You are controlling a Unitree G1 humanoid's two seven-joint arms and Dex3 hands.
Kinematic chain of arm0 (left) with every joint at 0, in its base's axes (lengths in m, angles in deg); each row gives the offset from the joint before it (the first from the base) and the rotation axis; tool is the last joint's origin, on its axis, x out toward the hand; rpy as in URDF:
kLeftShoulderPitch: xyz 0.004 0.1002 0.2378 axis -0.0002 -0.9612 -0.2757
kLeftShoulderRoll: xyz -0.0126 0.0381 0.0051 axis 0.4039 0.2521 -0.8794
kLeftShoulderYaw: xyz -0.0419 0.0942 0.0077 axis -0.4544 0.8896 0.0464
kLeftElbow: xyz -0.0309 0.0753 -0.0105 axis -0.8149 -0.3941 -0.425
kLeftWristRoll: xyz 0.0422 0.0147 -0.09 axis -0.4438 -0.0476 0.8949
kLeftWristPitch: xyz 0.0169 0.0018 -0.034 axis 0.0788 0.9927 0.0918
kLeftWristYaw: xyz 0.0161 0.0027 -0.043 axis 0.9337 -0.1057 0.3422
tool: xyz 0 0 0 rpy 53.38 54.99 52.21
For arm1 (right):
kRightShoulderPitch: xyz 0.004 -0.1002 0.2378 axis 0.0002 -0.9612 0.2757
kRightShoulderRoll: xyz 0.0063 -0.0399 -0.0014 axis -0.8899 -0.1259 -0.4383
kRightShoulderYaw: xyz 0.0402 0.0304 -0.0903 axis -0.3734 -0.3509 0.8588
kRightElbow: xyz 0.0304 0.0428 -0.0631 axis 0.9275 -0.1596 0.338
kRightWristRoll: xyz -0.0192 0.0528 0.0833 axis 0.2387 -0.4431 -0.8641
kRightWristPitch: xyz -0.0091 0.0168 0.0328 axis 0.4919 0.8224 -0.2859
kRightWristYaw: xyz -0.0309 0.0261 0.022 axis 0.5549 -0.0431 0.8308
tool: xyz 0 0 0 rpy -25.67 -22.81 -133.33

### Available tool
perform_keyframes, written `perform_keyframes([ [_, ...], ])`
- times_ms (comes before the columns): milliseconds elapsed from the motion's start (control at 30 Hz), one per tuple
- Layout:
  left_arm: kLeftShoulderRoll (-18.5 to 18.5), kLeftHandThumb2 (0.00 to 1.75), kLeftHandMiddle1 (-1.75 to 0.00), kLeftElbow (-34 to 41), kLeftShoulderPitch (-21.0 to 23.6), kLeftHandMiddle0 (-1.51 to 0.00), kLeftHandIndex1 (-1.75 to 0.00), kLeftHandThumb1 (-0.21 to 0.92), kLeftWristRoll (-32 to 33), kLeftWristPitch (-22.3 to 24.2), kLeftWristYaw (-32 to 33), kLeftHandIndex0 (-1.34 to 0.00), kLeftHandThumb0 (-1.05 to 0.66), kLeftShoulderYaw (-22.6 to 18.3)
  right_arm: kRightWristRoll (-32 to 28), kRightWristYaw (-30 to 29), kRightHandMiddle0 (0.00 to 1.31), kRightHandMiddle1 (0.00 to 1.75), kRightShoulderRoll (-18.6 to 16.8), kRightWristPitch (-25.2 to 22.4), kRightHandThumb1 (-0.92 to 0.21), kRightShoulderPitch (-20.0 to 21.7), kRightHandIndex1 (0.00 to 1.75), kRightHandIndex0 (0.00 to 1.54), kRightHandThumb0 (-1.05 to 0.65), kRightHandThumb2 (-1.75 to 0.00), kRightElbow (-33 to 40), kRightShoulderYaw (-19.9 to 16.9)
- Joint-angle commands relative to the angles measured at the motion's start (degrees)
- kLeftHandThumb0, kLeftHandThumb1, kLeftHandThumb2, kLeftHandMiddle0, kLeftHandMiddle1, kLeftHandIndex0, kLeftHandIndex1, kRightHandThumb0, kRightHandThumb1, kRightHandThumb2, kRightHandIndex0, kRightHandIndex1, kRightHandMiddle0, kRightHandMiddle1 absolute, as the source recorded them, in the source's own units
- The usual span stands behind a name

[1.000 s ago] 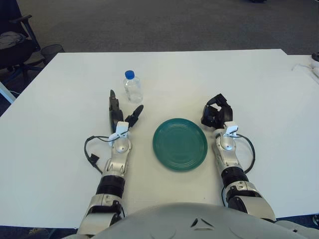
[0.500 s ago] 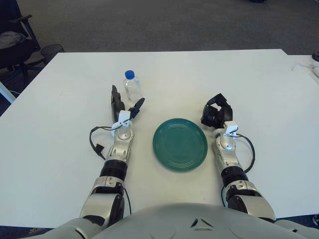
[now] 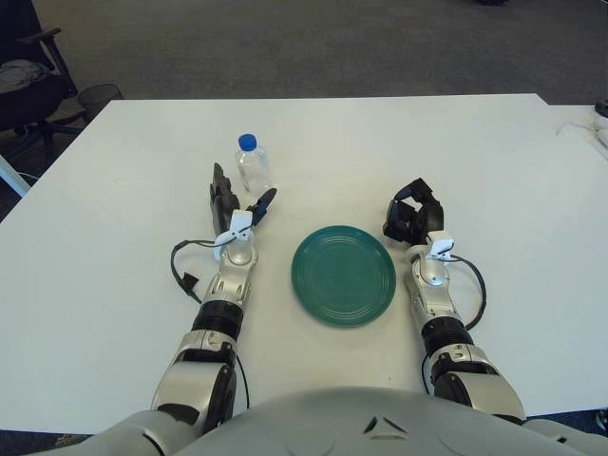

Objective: Put the bottle into the plate.

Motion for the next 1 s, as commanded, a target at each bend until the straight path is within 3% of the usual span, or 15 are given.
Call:
perform_keyframes([
  [0,0.5,0.03,0.0,-1.5,1.9,0.0,0.0,0.89,-0.5,-1.3,1.3,0.0,-1.05,0.2,-1.8,0.0,0.61,1.75,-1.0,-1.6,-0.31,-6.5,1.75,1.15,-0.47,-1.32,-5.7,-0.8],
  [967,1.3,0.02,-0.01,-14.8,10.8,-0.01,0.0,0.9,0.6,-6.5,4.3,0.0,-1.05,0.4,-1.9,0.4,0.62,1.75,-0.7,-1.2,-0.3,-6.0,1.75,1.16,-0.47,-1.33,-6.4,-0.9],
])
